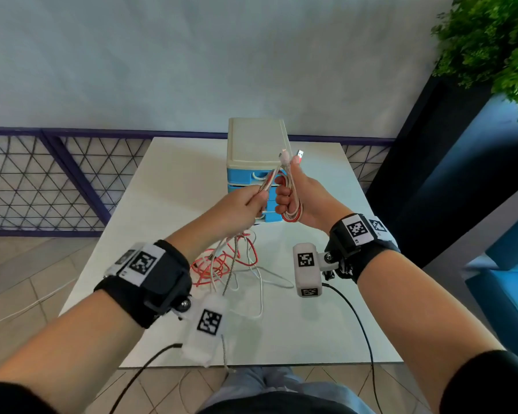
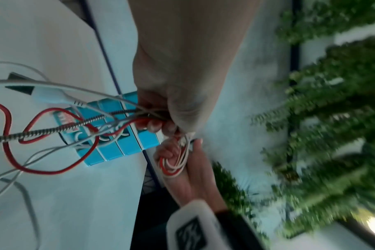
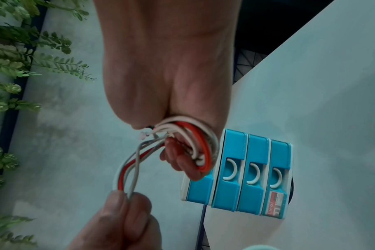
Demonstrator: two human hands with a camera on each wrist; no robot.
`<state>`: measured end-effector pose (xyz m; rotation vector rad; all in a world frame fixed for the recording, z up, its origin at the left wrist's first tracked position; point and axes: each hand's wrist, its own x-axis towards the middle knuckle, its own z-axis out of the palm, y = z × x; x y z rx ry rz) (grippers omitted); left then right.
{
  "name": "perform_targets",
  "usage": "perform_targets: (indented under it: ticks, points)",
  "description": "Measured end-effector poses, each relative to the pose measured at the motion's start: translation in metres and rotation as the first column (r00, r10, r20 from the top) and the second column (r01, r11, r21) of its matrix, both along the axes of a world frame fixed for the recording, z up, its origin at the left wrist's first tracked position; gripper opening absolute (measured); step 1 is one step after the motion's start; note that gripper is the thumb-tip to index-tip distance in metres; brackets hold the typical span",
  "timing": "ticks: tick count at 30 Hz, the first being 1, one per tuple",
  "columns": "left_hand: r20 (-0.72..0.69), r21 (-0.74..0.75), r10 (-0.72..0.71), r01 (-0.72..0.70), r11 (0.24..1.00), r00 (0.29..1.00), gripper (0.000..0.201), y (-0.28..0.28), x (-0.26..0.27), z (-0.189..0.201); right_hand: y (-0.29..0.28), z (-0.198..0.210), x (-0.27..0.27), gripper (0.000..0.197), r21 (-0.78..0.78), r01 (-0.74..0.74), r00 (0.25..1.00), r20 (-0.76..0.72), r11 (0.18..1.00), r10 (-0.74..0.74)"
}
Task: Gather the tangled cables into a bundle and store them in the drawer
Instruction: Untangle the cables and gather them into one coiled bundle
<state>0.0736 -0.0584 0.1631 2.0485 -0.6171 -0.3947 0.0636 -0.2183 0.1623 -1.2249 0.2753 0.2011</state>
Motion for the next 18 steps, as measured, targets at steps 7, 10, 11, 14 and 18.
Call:
perform_targets:
  ticks: [7, 10, 11, 14, 18]
  points:
    - [0.574, 0.466, -0.082, -0.242, 0.851, 0.815, 0.023, -0.016, -0.025, 0.009, 0.002, 0.009, -0.011, 0.055, 0.014, -0.132, 0.990, 0.047, 0.991, 0.131]
    - [0.601, 0.564, -0.182, -0.251, 0.786, 0.778, 0.029, -0.025, -0.030, 0.013, 0.006, 0.009, -0.012, 0.025, -0.032, -0.100, 0.993, 0.064, 0.994, 0.102]
    - [0.606, 0.575, -0.195, -0.256, 0.777, 0.771, 0.028, -0.027, -0.032, 0.013, 0.006, 0.006, -0.010, 0.020, -0.063, -0.074, 0.994, 0.070, 0.995, 0.079]
    - [0.618, 0.582, -0.200, -0.271, 0.767, 0.761, 0.019, -0.032, -0.032, 0.013, 0.009, 0.002, -0.004, 0.018, -0.057, 0.035, 0.997, 0.069, 0.998, -0.031]
    - [0.636, 0.560, -0.186, -0.282, 0.779, 0.749, 0.017, -0.036, -0.031, 0.012, 0.013, 0.005, 0.000, 0.027, 0.056, 0.117, 0.991, 0.064, 0.992, -0.120]
